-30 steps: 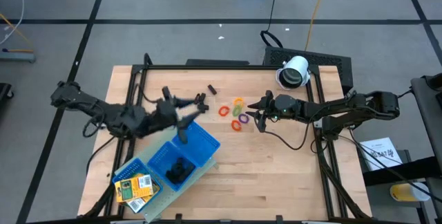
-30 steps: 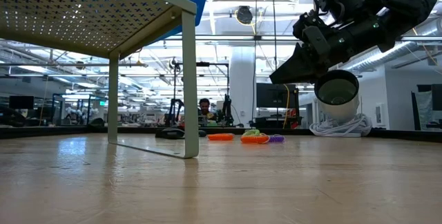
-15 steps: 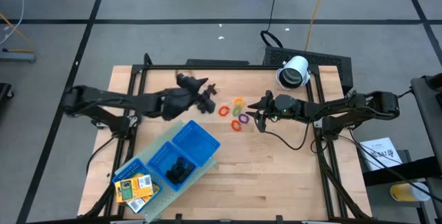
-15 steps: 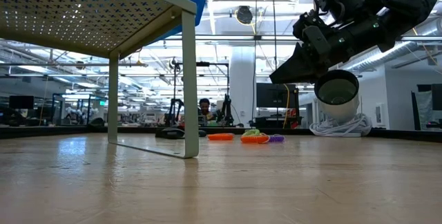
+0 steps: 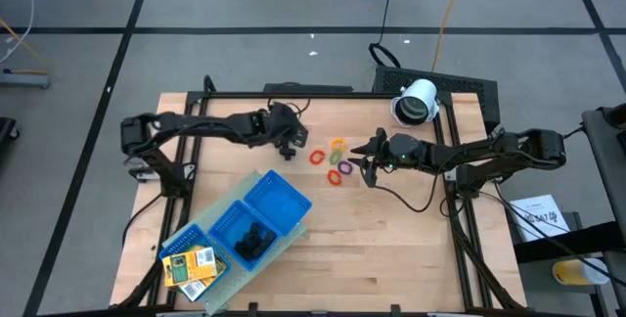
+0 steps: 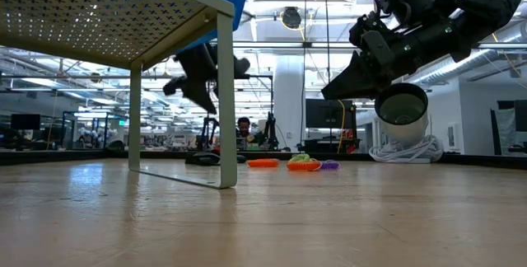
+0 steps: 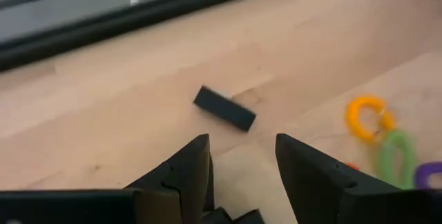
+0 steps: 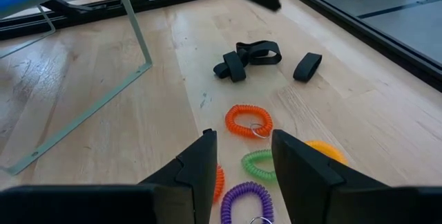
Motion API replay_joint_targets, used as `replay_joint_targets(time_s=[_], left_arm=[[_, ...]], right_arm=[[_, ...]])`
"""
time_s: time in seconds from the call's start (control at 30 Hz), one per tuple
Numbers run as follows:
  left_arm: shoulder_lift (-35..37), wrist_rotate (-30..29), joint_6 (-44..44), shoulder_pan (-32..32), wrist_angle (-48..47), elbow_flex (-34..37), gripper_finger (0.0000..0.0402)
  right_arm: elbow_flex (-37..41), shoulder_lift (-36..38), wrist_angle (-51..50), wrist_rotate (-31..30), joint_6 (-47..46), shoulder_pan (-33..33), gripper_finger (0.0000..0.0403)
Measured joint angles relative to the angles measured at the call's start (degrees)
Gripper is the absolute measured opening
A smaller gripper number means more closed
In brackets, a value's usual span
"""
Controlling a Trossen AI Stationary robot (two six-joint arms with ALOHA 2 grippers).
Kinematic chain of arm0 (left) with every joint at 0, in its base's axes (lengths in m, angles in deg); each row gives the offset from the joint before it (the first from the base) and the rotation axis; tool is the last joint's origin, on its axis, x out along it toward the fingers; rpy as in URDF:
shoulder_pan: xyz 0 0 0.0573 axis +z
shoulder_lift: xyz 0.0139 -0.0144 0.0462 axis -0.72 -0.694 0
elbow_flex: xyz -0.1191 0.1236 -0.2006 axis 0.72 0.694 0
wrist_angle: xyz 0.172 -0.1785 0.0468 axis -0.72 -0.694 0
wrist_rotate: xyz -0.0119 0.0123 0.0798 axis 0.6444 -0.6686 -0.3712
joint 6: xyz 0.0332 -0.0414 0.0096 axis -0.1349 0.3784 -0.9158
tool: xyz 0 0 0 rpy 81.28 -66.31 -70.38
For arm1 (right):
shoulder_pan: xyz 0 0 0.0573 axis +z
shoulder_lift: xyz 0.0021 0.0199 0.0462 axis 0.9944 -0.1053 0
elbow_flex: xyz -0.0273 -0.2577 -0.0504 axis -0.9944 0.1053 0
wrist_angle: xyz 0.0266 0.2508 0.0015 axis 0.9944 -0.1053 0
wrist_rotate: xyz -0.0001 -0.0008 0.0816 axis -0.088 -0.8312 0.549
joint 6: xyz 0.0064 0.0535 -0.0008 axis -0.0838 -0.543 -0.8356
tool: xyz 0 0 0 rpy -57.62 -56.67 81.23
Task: Pick & Place Office Desk Supplies
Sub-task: Put the black rubber band into the center blue basket on the shelf
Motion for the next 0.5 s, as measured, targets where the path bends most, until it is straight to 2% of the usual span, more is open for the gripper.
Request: replay_joint_targets(time_s=[0.5], left_arm=[[-9.60, 0.52, 5.59, 0.48, -0.55, 0.00, 0.0177]], right_arm=[[0.00, 0.00, -0.02, 0.00, 0.00, 0.00, 0.0128]])
